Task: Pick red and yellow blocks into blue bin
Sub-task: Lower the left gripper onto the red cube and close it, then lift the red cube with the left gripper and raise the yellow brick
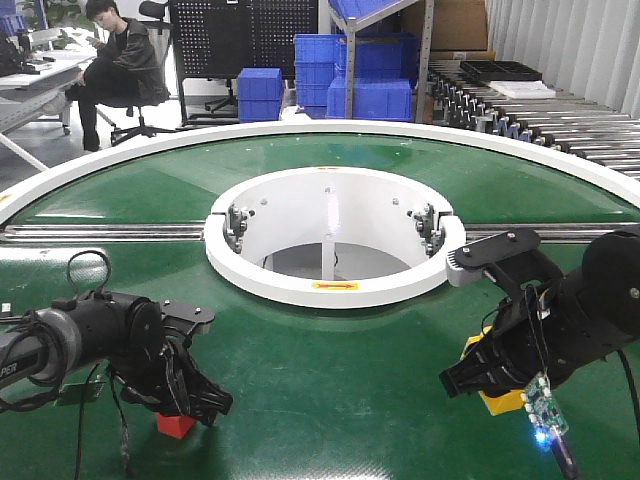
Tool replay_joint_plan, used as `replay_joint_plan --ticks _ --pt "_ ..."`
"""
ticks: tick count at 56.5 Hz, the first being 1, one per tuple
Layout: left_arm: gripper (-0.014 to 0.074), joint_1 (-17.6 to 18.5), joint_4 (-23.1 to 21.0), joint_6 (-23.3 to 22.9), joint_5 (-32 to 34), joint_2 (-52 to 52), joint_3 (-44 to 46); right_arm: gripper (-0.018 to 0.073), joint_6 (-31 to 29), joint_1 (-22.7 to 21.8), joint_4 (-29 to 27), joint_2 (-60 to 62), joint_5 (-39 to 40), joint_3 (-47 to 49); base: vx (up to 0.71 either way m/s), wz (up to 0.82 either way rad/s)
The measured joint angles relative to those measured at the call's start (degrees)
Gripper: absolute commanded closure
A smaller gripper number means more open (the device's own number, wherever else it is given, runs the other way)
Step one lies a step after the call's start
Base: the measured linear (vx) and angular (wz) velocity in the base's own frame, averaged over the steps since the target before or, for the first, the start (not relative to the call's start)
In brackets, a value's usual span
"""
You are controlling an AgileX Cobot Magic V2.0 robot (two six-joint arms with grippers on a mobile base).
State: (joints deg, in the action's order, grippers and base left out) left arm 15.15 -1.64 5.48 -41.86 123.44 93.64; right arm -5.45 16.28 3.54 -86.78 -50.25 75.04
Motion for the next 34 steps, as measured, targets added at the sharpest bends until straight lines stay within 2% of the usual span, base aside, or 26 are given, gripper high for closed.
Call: replay_joint_plan --ticks 6,16,24,34 --pt "0.0227 0.0 0.0 0.0 -0.11 0.0 0.0 0.0287 0.0 0.0 0.0 0.0 0.0 0.0 0.0 0.0" --pt "0.0325 0.0 0.0 0.0 -1.94 0.0 0.89 0.0287 0.0 0.0 0.0 0.0 0.0 0.0 0.0 0.0" --pt "0.0343 0.0 0.0 0.0 -4.68 -2.52 1.71 0.0287 0.0 0.0 0.0 0.0 0.0 0.0 0.0 0.0" --pt "0.0343 0.0 -0.05 -0.55 -5.6 -12.99 -0.26 0.0287 0.0 0.0 0.0 0.0 0.0 0.0 0.0 0.0"
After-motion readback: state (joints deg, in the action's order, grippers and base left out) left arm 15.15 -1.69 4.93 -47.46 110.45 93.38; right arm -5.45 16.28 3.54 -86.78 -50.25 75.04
